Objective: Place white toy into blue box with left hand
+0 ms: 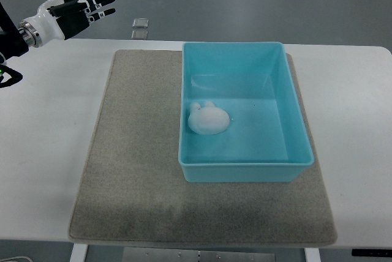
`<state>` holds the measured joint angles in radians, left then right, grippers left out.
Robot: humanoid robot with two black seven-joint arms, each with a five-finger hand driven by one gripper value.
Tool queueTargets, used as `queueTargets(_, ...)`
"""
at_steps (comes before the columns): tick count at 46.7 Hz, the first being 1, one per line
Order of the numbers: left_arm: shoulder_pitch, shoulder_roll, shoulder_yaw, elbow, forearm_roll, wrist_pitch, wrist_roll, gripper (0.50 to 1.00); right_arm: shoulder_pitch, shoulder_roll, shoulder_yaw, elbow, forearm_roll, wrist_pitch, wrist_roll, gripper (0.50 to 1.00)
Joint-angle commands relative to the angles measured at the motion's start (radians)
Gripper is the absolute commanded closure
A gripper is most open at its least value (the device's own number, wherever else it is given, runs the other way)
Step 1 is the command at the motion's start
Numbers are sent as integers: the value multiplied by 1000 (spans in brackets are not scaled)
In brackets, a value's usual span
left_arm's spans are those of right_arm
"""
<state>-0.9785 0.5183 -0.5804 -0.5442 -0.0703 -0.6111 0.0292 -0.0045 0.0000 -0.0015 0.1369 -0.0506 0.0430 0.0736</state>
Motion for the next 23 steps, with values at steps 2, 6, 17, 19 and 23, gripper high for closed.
queueTargets(2, 6, -1, -13, -3, 1, 0, 9, 500, 0, 0, 0, 0, 0, 0, 0, 564)
queueTargets(6, 6, -3, -13, -3, 0, 0, 8, 500, 0, 0, 0, 0, 0, 0, 0, 564)
queueTargets(17, 4, -27, -44, -10, -3, 0, 8, 500, 0, 0, 0, 0, 0, 0, 0, 564)
queueTargets(19, 6, -29, -58, -10, -5, 0, 8, 500, 0, 0, 0, 1, 0, 0, 0, 564)
queueTargets(23, 8, -30, -84, -13, -8, 0, 9, 500, 0, 0, 0, 0, 0, 0, 0, 564)
